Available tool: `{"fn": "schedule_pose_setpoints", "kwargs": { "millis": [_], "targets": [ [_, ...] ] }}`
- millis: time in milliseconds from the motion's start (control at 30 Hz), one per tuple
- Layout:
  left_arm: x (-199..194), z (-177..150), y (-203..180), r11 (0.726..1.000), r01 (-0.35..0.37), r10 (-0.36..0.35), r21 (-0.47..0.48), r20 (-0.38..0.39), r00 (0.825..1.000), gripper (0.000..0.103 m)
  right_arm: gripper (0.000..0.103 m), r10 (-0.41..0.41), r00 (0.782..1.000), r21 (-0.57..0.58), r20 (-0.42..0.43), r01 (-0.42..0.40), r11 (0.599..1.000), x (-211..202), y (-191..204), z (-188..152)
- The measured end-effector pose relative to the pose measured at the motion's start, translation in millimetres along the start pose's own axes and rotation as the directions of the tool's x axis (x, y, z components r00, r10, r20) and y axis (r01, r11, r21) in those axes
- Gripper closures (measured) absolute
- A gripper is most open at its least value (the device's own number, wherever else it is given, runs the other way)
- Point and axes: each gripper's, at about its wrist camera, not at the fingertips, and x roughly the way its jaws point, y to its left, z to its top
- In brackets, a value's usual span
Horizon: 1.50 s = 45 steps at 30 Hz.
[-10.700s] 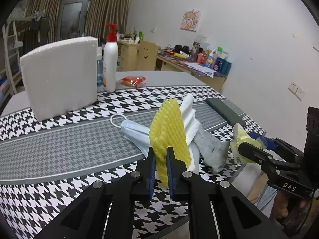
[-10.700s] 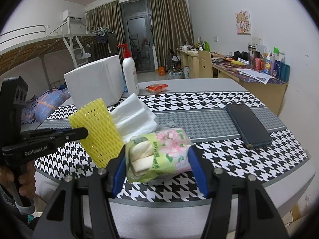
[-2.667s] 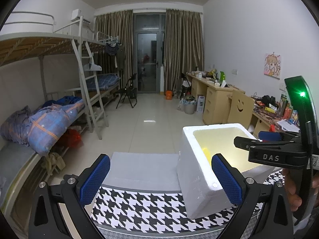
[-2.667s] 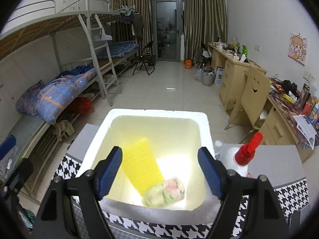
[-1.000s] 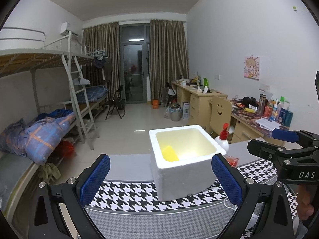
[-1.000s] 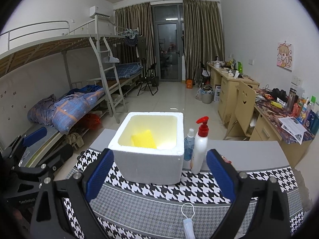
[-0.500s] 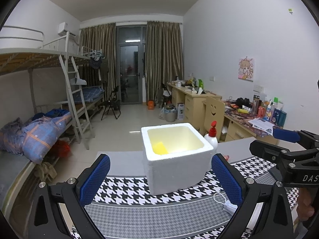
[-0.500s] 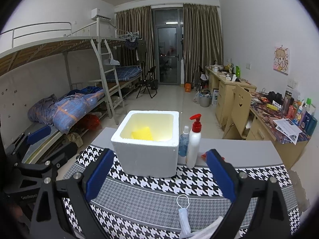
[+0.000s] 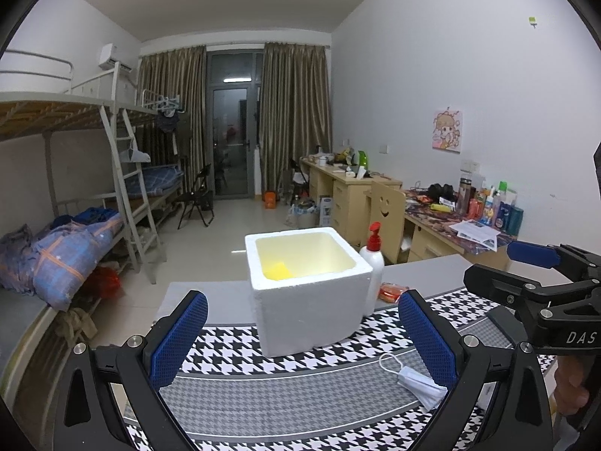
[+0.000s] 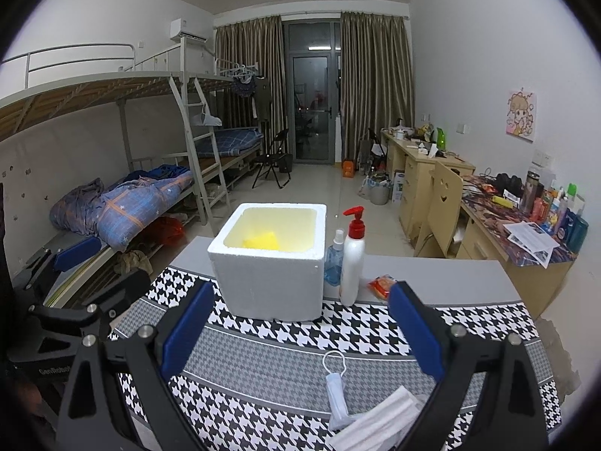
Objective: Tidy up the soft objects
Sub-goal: 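Move both grippers toward the white paper towel and grey sock on the runner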
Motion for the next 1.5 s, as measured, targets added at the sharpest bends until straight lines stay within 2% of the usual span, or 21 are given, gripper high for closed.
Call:
{"fn": "schedule_pose_setpoints", "kwargs": {
  "millis": [800,1133,1500],
  "targets": [
    [-10,-26,-47,0.995,0.091,-0.092,0.039,0.026,0.995,0.001,0.007,-0.097,0.995,0.052,0.036,0.095,0.994,-35,-36,-36],
    [-7,-40,-69,0.988,0.150,-0.150,0.047,0.002,0.989,0.001,0.007,-0.135,0.990,0.077,0.036,0.132,0.988,-43,-53,-52],
    [1,-50,-82,0.982,0.183,-0.183,0.047,-0.009,0.983,0.001,0.007,-0.167,0.986,0.102,0.017,0.164,0.981,-44,-68,-69]
  ]
}}
